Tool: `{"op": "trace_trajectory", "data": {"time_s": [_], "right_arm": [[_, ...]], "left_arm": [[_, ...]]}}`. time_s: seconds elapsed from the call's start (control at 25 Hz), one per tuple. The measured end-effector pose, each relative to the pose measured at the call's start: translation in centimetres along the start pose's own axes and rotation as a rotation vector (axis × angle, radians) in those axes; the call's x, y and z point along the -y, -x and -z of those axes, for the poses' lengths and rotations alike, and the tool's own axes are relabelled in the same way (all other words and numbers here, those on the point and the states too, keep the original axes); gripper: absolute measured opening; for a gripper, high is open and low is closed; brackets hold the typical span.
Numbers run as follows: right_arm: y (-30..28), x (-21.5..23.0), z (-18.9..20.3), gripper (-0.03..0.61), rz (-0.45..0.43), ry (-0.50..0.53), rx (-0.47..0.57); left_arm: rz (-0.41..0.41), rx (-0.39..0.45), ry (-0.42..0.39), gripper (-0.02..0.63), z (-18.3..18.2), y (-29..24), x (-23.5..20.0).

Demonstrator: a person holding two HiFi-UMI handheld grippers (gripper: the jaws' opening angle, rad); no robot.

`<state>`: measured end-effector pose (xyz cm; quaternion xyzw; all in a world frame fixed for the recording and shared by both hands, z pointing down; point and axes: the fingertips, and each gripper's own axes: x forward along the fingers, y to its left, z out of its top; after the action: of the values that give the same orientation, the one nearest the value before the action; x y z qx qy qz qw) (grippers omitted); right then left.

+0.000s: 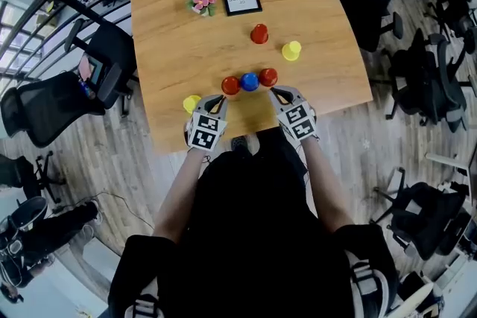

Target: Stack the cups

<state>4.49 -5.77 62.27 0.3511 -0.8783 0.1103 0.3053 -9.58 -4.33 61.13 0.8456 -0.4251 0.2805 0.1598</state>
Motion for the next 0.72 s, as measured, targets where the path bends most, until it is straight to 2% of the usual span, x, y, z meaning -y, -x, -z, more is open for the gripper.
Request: {"op": "trace_trajectory", "data": {"time_s": [0.16,0.32,0.48,0.72], "right_arm": [[1.0,1.2,0.9,0.008,-0.008,0.012,0.002],[1.7,4.1,1.6,0.008,-0.004,0.01,-0.013],[1.6,7.4,2.0,0.008,-0.007,-0.008,-0.013],[0.3,11.6,0.4,0.008,-0.018,-0.035,0.029]], "left_arm": [[0.02,0.073,0.071,0.029,-0.6,0.6,0.0],[-0.025,0.114,0.106,0.029,-1.7,0.5,-0.5],[-0.063,0.127,0.143,0.029,-2.7,0.1,-0.7],[-0.126,0.129,0.191,0.029,-4.0,-0.8,-1.3]]}}
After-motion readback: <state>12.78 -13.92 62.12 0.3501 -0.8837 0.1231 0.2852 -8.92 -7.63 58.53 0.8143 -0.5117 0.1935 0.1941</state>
